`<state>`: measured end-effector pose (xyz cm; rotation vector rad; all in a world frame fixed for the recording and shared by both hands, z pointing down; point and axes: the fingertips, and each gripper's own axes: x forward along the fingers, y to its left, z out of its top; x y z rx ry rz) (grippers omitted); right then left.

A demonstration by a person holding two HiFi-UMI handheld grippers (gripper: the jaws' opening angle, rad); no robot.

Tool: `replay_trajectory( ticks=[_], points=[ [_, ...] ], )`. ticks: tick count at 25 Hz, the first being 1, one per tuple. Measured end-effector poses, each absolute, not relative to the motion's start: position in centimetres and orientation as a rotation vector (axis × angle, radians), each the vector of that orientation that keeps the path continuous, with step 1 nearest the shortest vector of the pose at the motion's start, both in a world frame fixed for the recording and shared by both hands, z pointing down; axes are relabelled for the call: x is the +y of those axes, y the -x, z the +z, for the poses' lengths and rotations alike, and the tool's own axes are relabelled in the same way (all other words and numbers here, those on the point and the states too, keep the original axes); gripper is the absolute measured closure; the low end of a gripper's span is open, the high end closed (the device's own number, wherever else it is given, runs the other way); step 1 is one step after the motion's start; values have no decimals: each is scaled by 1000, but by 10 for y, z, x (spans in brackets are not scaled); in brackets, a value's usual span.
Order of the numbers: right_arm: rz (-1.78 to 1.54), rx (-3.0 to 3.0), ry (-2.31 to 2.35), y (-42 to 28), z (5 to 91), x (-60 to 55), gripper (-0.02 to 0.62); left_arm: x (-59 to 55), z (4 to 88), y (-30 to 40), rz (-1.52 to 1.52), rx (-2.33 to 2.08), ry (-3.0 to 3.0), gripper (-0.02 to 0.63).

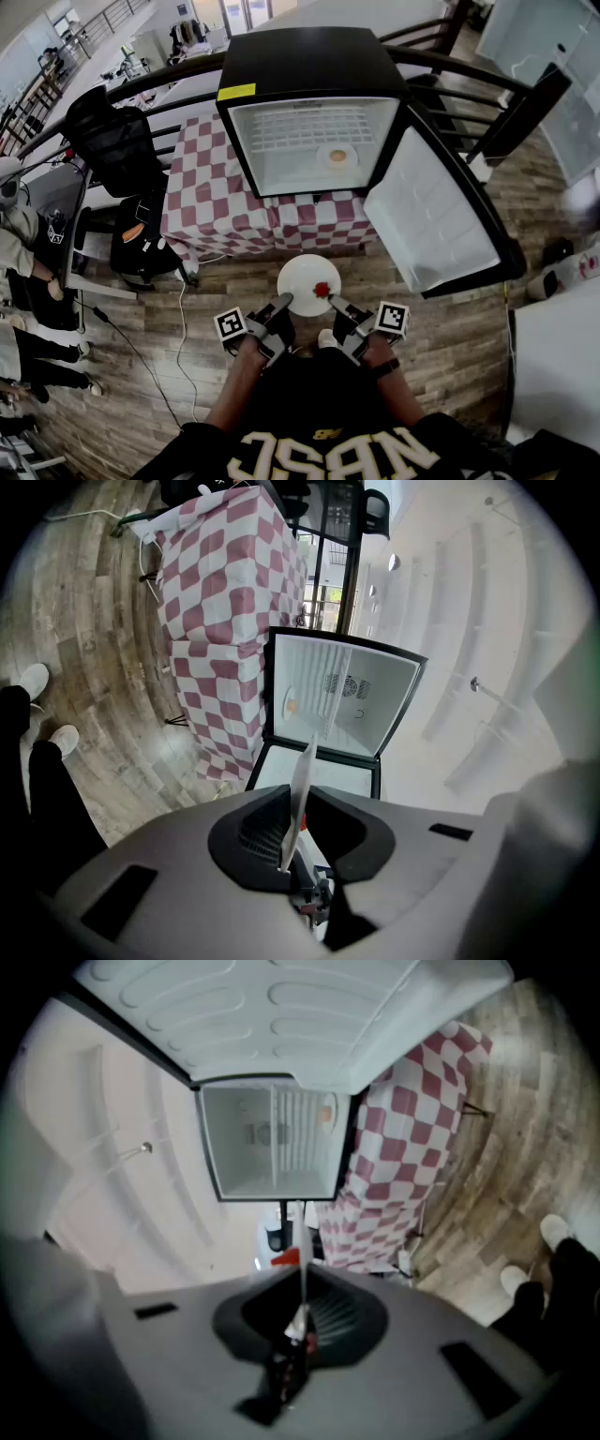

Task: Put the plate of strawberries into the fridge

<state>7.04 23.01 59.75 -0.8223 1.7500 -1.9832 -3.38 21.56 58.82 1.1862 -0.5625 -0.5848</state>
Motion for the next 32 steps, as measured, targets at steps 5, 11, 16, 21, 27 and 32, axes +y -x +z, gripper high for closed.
replay_trajectory(
  ticks=[5, 11, 16, 21, 27, 32],
  points=[
    [-1984, 1755, 810, -86, 597, 237, 563, 224, 591, 20, -596, -572, -1181, 557],
    [-2012, 1776, 783, -106, 592, 241, 563, 231, 589, -2, -578, -573, -1200, 557],
    [-2019, 1777, 707, -117, 586, 238, 563, 235, 587, -11, -621, -596, -1160, 557],
    [-1988, 1810, 660, -109, 584, 237, 561, 237, 585, -5, -630, -630, -1151, 557],
    [-2007, 1787, 726, -108, 600, 216, 561, 213, 600, 0, -601, -641, -1142, 557],
    [-1989, 1766, 790, -104, 605, 174, 561, 172, 607, 2, -579, -603, -1144, 557]
  ],
)
